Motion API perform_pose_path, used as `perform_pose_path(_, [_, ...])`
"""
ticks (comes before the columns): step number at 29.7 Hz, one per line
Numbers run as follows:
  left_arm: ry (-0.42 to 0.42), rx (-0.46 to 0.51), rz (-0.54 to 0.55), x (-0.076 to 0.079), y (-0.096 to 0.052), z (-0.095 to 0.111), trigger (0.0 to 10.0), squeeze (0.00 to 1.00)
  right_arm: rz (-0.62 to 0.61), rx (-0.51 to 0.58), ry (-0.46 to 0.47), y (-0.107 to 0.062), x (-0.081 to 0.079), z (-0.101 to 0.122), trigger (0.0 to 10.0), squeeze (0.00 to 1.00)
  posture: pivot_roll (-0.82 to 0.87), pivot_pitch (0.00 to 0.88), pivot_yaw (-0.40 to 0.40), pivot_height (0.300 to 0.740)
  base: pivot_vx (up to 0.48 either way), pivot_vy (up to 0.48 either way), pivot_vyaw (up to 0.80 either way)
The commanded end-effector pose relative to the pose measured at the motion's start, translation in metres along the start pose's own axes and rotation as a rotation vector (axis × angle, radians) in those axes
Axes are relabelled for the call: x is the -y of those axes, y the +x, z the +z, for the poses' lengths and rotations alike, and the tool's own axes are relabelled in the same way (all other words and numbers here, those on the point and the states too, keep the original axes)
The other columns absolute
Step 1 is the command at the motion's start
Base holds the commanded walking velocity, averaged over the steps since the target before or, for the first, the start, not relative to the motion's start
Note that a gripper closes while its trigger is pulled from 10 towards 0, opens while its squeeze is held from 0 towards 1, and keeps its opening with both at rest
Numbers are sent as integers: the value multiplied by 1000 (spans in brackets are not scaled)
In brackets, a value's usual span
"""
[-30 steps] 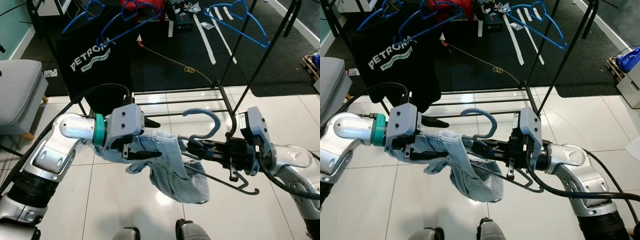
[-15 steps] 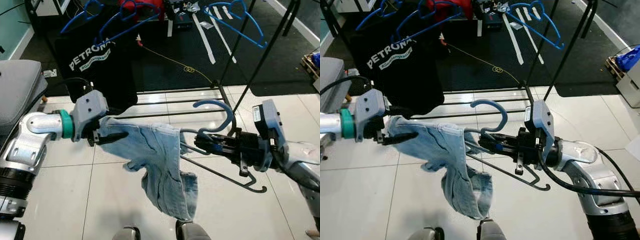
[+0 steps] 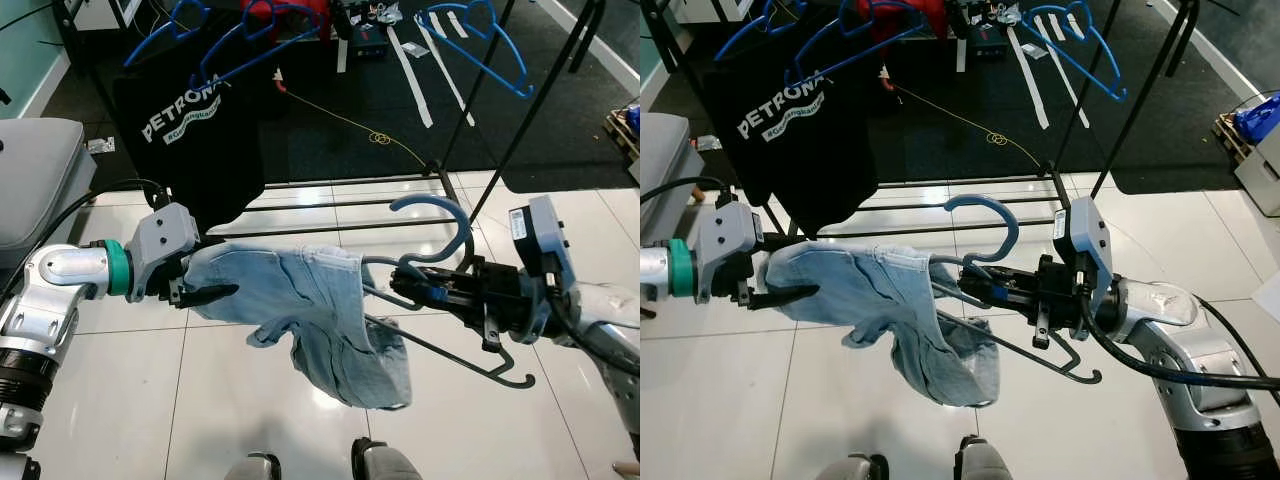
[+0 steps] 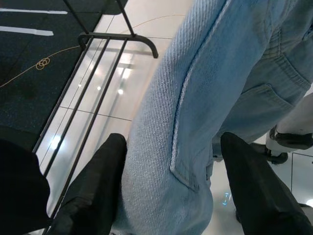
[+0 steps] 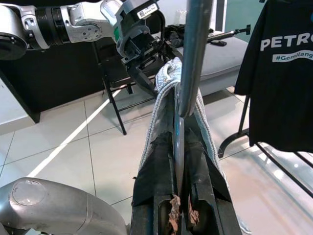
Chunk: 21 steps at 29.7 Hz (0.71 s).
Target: Hang hanger
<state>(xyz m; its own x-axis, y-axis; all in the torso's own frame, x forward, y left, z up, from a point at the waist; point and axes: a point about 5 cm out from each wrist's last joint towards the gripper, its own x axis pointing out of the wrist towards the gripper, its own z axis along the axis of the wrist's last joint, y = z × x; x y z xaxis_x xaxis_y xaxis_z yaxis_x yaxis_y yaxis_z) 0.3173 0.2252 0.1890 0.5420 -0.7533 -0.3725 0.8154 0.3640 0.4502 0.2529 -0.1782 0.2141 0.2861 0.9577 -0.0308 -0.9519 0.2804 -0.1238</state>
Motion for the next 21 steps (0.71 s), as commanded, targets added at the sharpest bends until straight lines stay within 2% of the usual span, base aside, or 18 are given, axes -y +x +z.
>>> perform_pose_path(1, [-45,-11,-17,4,0,-9,7922,0,19,39,-35,-1,-3,10,10000,0,-64,94,67,740,0,0,0])
perform_pose_path(2, [-45,-11,-17,4,0,-9,7922,0,19,39,-35,-1,-3,10,10000,0,-64,94,67,740,0,0,0])
perform_pose_path(3, [-60,-5,-18,4,0,-9,3882,0,19,39,-36,-1,-3,11,10000,0,-66,92,64,740,0,0,0])
perform_pose_path(4, [-69,6,-14,4,0,-9,1804,0,20,38,-36,-1,-3,11,10000,0,-66,92,64,740,0,0,0])
perform_pose_path(6, [-73,13,-10,3,0,-8,1804,0,20,37,-36,-1,-3,10,10000,0,-66,92,64,740,0,0,0])
perform_pose_path(7, [-79,23,-4,2,0,-8,0,0,20,36,-36,-1,-3,11,10000,0,-67,90,66,740,0,0,0])
perform_pose_path(21, [-117,41,30,-4,-7,-12,0,0,6,34,-42,-3,-1,11,10000,0,-70,80,63,740,0,0,0])
